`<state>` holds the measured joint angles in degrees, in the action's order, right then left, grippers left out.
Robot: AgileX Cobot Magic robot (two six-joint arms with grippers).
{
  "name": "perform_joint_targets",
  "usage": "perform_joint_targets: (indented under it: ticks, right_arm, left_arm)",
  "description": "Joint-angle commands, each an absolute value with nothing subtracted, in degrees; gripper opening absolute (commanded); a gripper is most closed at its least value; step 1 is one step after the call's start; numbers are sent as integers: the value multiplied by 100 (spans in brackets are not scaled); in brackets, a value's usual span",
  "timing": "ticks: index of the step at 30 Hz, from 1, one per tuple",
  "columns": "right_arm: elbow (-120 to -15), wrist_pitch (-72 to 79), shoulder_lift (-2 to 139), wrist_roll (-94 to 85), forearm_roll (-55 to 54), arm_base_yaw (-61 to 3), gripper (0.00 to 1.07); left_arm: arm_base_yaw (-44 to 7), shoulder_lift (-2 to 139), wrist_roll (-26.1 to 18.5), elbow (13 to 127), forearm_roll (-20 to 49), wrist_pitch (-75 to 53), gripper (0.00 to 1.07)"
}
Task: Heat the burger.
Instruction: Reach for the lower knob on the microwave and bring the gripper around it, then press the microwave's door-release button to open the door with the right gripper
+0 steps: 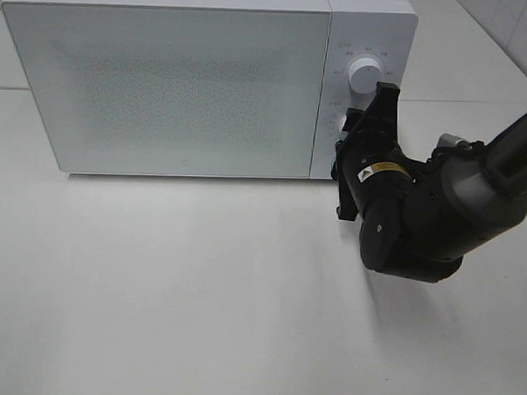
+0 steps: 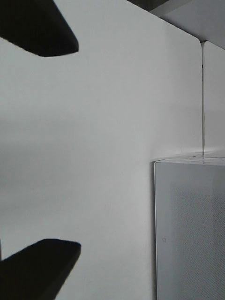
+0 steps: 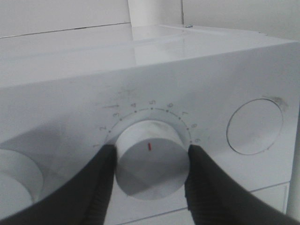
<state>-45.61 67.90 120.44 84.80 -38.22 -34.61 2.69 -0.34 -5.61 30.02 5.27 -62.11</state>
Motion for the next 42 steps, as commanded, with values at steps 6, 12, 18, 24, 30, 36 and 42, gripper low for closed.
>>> perform_joint_targets:
  ticks: [6,12,18,24,30,36,42]
  right_arm:
    - [-4836,8027,11935,8216,-2853,-3535,28]
    - [-4830,8027,11935,7993,-3042,-3535,48]
    - [-4830,8016,11935,7511,-3157,-3535,67]
    - [-4830,7626,11849,7426,-3134,-3547,75]
    - [-4595,6795,11551,7122,-3094,-3552,75]
    - [-4286,5781,11173,6497,-2905,-3552,75]
    - [-4223,4469,10668,4956,-2647,-3535,75]
  left_arm:
    - [286,-120,-533,2991,539,-6148,98]
    - [286,-120,-533,2991,539,-6148,98]
    - [286,-120,-533,2991,539,-6148,98]
    - [286,-120,-533,2991,539,-6148,98]
    - [286,-120,-533,2991,539,-6148,98]
    - [286,-120,-533,2991,539,-6148,98]
    - [286,-120,-533,2991,539,-6148,98]
